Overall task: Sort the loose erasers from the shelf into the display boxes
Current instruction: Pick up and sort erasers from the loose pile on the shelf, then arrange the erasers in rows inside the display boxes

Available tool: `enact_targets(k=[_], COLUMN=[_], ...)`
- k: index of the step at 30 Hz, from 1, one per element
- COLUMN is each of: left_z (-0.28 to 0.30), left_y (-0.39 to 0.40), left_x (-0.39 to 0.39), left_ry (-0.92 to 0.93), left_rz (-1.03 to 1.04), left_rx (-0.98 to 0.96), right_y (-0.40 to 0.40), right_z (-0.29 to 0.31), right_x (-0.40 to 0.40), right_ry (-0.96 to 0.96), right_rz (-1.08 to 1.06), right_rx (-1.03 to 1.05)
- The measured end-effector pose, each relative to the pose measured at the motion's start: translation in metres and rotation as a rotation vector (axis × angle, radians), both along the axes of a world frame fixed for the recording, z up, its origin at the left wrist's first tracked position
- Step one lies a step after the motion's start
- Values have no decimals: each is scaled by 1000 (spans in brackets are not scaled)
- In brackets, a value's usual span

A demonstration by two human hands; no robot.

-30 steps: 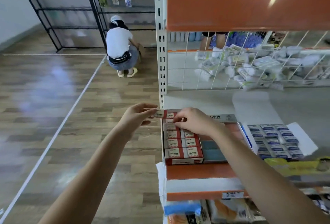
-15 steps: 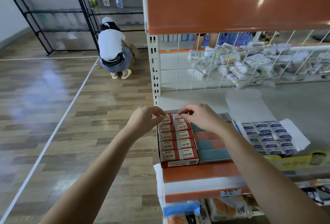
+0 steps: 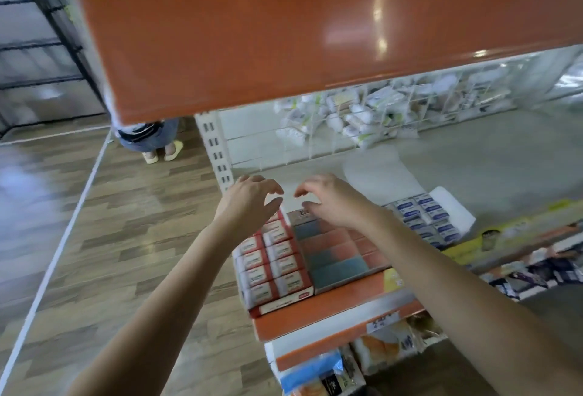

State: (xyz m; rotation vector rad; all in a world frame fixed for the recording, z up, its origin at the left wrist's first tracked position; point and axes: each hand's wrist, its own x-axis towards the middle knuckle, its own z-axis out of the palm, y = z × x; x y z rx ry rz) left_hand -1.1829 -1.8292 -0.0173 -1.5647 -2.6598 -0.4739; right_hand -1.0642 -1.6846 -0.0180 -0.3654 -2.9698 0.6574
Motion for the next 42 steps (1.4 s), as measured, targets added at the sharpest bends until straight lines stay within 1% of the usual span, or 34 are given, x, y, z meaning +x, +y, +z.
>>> enact_targets(k=[3, 7, 10, 14, 19, 24, 28, 30, 33, 35, 37, 42], left_z=[6, 11, 15, 16, 5, -7, -18, -25, -30, -31, -33, -43], left_y=[54, 134, 200, 296, 405, 497, 578, 621, 682, 717, 745, 790], left_x=[22, 77, 133, 224, 330, 392, 410, 411, 402, 390, 373, 350], left_ry=[-5, -9, -6, 12, -10, -5, -15, -14, -4, 10, -14, -59], left_rz=[-87, -192, -286, -375, -459, -544, -551, -535, -488, -439, -374, -202], left_rx=[-22, -54, -87, -128, -141, -183, -161, -134, -127, -127, -127, -129], right_y=[33, 92, 149, 237, 328, 403, 472, 514, 584, 626, 664, 738], right_z=[6, 14, 16, 8, 7, 2, -12, -19, -22, -24, -30, -41], right_x=[31, 97, 162, 256, 366, 438, 473, 484, 486, 480, 473, 464], right_ry=[-2, -17, -42, -124, -138, -122, -144, -168, -155, -156, -139, -100], right_rz=[-69, -196, -308, -449, -604, -723, -750, -758, -762, -749, -751, -691], right_rx=[88, 168, 208, 227, 194, 79, 42, 52, 55, 39, 12, 11])
